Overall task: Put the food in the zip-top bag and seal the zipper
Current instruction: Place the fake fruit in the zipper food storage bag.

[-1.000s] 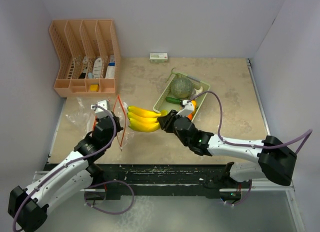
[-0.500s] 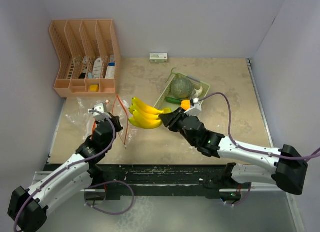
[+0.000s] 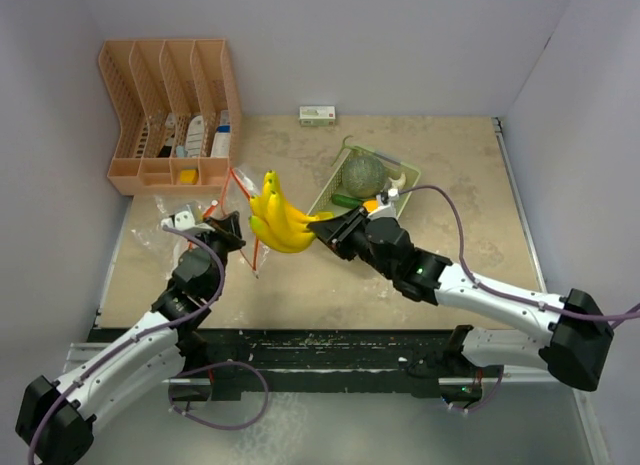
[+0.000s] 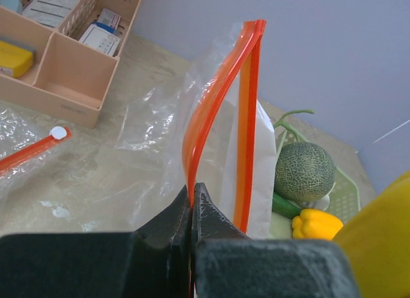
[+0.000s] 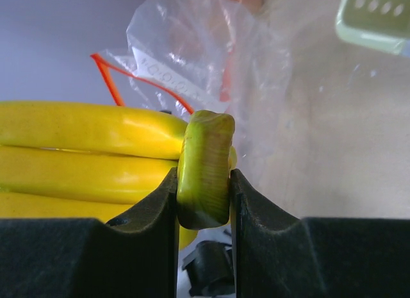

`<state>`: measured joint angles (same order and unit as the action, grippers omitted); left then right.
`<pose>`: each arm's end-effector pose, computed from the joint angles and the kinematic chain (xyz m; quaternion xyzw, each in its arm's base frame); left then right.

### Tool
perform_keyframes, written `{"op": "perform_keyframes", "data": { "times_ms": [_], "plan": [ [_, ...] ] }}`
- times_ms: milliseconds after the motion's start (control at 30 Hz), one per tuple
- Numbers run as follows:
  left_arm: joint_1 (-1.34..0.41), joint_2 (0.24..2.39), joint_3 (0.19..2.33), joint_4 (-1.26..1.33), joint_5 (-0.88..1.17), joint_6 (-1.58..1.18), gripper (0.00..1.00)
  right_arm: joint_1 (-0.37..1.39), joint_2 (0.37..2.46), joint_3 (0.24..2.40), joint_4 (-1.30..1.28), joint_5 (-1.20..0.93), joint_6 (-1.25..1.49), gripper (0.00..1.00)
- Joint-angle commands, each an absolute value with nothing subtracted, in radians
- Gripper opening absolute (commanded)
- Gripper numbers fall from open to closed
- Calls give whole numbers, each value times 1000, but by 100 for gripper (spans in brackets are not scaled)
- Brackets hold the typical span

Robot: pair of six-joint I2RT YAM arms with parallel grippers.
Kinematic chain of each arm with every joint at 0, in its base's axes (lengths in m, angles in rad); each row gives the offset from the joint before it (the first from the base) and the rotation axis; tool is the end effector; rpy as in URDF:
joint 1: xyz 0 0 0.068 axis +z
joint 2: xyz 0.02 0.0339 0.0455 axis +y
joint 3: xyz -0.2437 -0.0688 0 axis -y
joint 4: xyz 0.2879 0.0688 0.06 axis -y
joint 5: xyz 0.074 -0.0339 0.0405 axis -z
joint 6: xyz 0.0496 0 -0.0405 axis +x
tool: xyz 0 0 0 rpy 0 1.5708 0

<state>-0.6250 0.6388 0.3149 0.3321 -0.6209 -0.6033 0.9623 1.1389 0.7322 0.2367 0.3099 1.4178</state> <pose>0.2040 -0.1116 0.2250 -0.2096 0.6729 -0.2138 0.6765 0.1986 0.2585 0.2555 0.2675 0.7135 0.5473 0.3462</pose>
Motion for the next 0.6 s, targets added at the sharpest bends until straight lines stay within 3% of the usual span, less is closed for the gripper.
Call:
{"op": "perform_keyframes", "data": {
  "times_ms": [0,300,567],
  "plan": [
    [-630,669,284,545,-614,-509,0,954,1175,790,315,141,1548,0],
    [-630,573,230,714,-519,-344,0,913,1297,665,583,-113,1732,0],
    [-630,399,281,539,-306,-239,0,889,1325,721,559,-168,1669,0]
  ]
}}
